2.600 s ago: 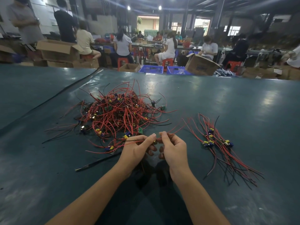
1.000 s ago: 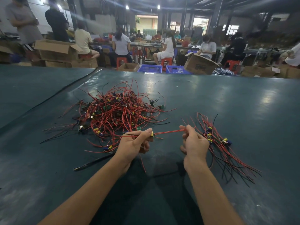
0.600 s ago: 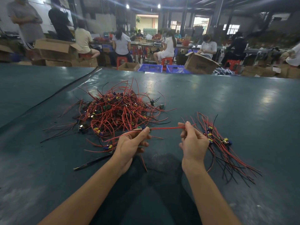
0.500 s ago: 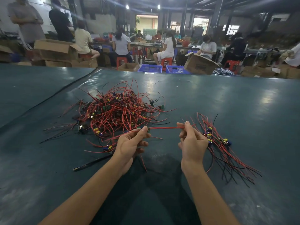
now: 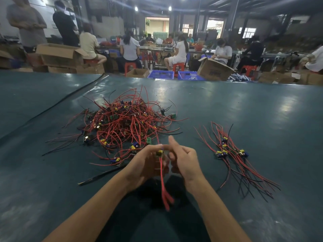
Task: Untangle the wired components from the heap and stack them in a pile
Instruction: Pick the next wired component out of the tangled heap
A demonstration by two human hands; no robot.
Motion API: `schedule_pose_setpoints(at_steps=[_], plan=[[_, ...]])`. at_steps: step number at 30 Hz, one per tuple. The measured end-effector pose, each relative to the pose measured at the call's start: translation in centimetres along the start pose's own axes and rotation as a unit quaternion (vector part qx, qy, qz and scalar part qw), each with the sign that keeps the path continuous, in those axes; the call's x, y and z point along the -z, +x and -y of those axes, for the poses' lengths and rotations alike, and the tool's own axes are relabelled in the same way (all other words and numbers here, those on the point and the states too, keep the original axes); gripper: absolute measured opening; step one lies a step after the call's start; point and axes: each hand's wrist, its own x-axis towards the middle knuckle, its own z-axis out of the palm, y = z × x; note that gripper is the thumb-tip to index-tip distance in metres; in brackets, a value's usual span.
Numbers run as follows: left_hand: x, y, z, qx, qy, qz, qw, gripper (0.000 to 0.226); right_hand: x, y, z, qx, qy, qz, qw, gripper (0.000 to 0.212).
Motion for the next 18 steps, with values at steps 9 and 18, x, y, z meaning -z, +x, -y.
schedule_pose_setpoints(at_steps=[9,18], plan=[[0.0,-0.1,-0.2,0.039,-0.006,0.009,0.999,0.036,-0.9,-0.4,0.3,-0.015,0.024,-0.051,0.998,0.026],[-0.8,0.1,0.7,-0.051,0.076,-0.022,0.996,0.025,-1.0,-0.7,0.5,0.011,0.085,-0.099,0.991,0.028]])
